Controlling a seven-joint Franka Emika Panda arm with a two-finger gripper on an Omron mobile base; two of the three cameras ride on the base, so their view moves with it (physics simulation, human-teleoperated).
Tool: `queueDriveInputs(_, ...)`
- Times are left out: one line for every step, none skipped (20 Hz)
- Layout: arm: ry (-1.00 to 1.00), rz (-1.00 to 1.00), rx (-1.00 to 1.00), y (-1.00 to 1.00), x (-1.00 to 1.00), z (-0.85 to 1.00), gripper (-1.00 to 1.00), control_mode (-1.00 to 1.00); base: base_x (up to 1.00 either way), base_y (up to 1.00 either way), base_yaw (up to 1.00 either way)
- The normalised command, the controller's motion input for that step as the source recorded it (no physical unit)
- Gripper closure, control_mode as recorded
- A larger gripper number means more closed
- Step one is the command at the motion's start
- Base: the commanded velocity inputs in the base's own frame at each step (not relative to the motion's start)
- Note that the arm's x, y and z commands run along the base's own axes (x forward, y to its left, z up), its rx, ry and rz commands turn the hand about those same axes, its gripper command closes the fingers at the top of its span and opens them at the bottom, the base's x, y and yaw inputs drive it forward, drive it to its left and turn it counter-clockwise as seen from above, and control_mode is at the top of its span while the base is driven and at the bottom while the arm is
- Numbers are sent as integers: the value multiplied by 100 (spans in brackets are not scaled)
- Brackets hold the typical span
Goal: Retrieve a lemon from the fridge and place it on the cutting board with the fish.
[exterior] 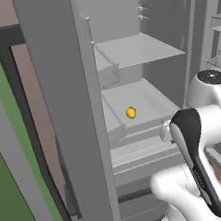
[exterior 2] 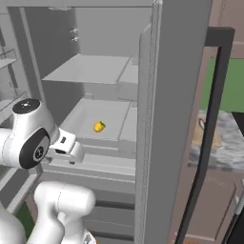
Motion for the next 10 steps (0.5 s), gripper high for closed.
queueDriveInputs(0, 0, 0, 0, 0, 0, -100, 100, 44, -32, 1)
queueDriveInputs(0, 0, 0, 0, 0, 0, -100, 100, 47, -33, 1)
queueDriveInputs(0, 0, 0, 0, 0, 0, -100, 100, 44, -34, 1)
queueDriveInputs(0, 0, 0, 0, 0, 0, -100, 100, 44, -31, 1)
queueDriveInputs(0, 0, 0, 0, 0, 0, -100, 100, 44, -20, 1)
queueDriveInputs(0, 0, 0, 0, 0, 0, -100, 100, 45, -5, 0)
queueDriveInputs(0, 0, 0, 0, 0, 0, -100, 100, 49, 0, 0)
queueDriveInputs(0, 0, 0, 0, 0, 0, -100, 100, 56, 0, 0)
queueDriveInputs(0, 0, 0, 0, 0, 0, -100, 100, 61, 0, 0)
queueDriveInputs(0, 0, 0, 0, 0, 0, -100, 100, 68, 0, 0)
